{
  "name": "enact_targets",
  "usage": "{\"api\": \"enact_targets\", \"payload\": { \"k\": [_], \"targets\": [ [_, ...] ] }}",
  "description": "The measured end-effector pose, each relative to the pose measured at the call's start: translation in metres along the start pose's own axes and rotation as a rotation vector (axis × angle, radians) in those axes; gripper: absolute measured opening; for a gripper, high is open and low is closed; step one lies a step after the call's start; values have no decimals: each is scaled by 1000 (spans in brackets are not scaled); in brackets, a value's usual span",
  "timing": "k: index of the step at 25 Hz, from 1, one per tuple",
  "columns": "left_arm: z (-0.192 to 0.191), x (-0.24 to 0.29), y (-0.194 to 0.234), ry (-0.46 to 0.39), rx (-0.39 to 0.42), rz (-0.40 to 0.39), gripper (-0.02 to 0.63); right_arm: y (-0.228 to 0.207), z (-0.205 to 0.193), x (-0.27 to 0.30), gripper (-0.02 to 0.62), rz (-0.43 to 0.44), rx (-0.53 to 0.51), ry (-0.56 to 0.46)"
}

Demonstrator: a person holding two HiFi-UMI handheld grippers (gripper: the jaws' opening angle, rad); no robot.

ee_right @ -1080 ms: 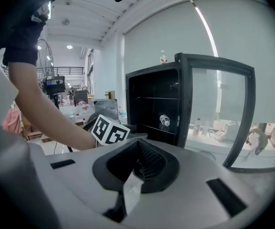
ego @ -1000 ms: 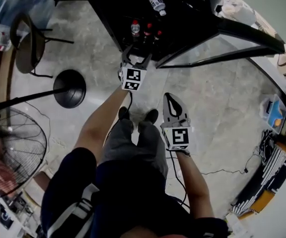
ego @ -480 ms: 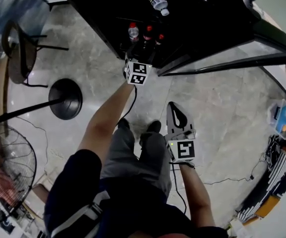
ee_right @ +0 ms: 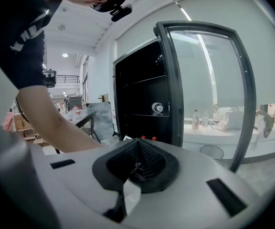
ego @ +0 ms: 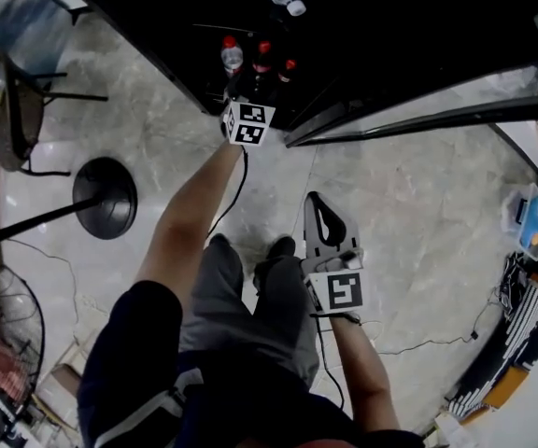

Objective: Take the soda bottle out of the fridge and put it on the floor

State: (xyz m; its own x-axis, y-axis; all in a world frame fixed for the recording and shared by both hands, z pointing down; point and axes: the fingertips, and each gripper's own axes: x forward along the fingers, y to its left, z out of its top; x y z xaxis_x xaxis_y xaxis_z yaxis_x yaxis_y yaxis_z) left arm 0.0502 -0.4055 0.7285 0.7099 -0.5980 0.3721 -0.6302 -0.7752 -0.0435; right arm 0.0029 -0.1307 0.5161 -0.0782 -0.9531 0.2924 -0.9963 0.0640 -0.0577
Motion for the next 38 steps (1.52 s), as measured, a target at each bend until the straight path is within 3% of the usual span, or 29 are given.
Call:
{"api": "enact_targets", "payload": {
  "k": [13,18,24,38],
  "targets": [
    [-51,60,26,22,-87,52,324,-7,-45,12,18,-4,57,-21],
    [-50,78,21,9,-55,28,324,-10,-57,12,18,-9,88,-24],
    [-49,92,31,-9,-51,79,324,-12,-69,18,18,0,120,-30],
    [-59,120,40,-1,-48,93,324,-10,-88,16,18,23,162,-47]
  ]
}}
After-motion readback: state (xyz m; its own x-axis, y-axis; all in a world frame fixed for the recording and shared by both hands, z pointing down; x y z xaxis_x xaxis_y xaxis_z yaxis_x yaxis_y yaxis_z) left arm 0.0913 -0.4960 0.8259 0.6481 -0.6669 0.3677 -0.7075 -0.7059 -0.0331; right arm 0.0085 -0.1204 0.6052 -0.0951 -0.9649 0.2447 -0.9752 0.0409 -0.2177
